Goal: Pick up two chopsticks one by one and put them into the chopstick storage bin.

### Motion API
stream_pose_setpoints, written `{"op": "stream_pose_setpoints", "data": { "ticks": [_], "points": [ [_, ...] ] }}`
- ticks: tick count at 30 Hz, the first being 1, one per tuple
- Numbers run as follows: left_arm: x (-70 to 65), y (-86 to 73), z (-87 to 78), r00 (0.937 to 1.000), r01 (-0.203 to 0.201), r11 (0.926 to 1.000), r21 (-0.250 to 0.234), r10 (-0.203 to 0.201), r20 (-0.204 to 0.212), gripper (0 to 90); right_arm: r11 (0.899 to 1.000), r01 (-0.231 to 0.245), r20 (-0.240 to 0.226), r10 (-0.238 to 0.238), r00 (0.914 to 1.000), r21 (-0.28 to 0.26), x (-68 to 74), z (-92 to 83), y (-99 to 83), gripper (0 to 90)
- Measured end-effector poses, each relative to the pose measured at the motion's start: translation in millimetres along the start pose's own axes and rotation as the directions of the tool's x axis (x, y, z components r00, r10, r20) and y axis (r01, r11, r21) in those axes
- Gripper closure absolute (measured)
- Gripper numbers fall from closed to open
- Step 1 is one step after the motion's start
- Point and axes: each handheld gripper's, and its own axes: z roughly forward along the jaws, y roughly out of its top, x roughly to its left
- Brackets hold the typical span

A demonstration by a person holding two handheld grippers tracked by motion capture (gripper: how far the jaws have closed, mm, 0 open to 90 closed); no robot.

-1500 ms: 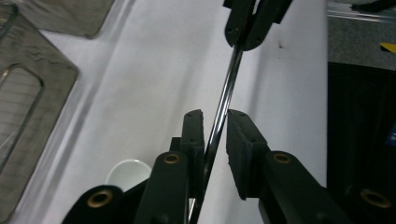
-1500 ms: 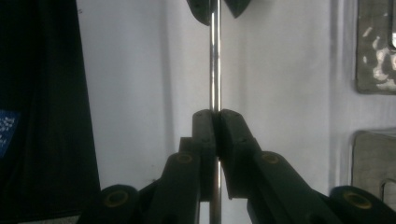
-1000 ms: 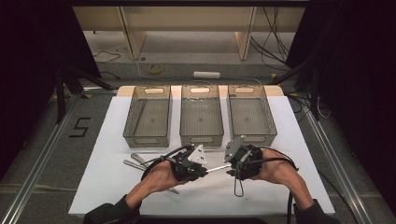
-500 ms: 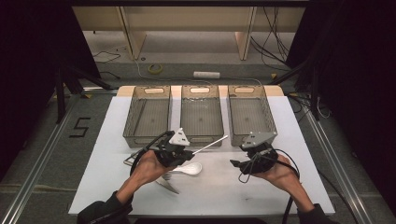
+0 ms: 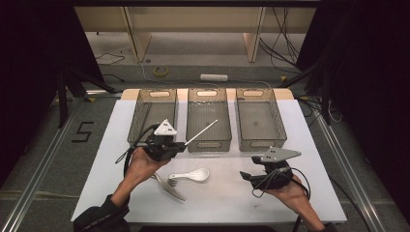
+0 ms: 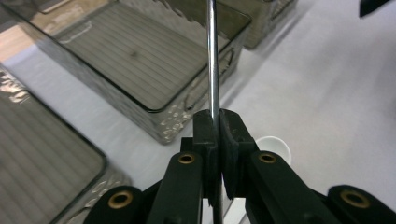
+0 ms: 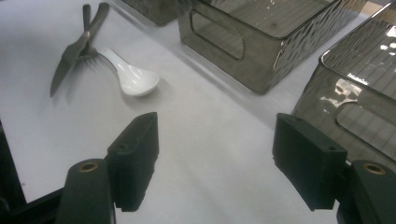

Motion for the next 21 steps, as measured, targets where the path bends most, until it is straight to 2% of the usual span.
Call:
{"op": "stream_pose_setpoints", "data": {
  "ticks": [7, 11, 14, 21],
  "points": [
    [20.5, -3.1, -10.4, 0.9971, 0.061, 0.9973, -0.040, -0.063, -0.043, 85.4, 0.995, -0.065, -0.005, 0.064, 0.9979, -0.078, 0.4, -3.9, -8.2, 29.9],
    [30.6, -4.8, -16.1, 0.9936, 0.087, 0.9943, -0.063, -0.091, -0.067, 85.4, 0.988, -0.105, -0.011, 0.104, 0.9945, -0.113, -1.0, -5.4, -12.1, 27.5],
    [38.4, -6.0, -20.0, 0.9898, 0.110, 0.9913, -0.072, -0.116, -0.083, 85.4, 0.980, -0.125, -0.014, 0.124, 0.9921, -0.154, -1.5, -6.7, -15.3, 27.1],
    [54.3, -9.6, -23.5, 0.9781, 0.162, 0.9827, -0.090, -0.172, -0.117, 85.4, 0.970, -0.163, -0.020, 0.162, 0.9866, -0.181, -0.5, -8.6, -20.0, 24.9]
  ]
}}
